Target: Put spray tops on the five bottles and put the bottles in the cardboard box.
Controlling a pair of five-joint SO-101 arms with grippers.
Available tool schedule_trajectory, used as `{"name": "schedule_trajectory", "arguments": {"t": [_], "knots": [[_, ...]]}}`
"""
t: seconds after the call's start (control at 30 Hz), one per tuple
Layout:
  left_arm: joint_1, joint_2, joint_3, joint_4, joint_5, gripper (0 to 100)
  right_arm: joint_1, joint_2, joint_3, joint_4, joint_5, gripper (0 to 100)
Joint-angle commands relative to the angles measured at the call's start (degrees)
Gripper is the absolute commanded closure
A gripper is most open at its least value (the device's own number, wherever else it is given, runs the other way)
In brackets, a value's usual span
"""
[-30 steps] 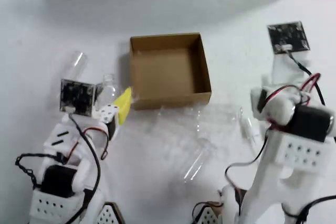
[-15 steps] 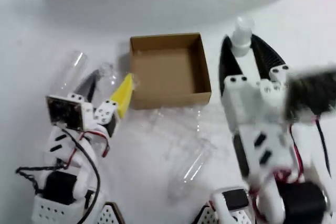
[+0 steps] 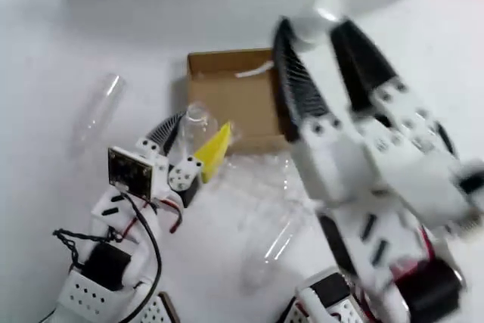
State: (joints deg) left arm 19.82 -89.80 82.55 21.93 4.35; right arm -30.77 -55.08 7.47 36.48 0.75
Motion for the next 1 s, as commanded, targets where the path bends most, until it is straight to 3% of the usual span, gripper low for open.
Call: {"name": "schedule_trajectory", "arguments": {"t": [0.0,0.4,0.67,0.97], "knots": [[0.31,-1.01,0.18,-1.85,-0.53,98,-2.51,3.38,-2.55,-2.51,-0.44,98.3],[-0.92,-1.01,2.99,-2.20,-0.53,98,-3.03,5.58,5.80,-1.45,-0.35,98.3],[-4.70,-1.01,11.25,-15.12,-0.53,98,-3.12,5.58,7.82,-1.45,-0.70,98.3],[-4.70,-1.01,12.48,-16.00,-0.53,98,-9.27,6.20,9.23,-3.65,-0.44,98.3]]}}
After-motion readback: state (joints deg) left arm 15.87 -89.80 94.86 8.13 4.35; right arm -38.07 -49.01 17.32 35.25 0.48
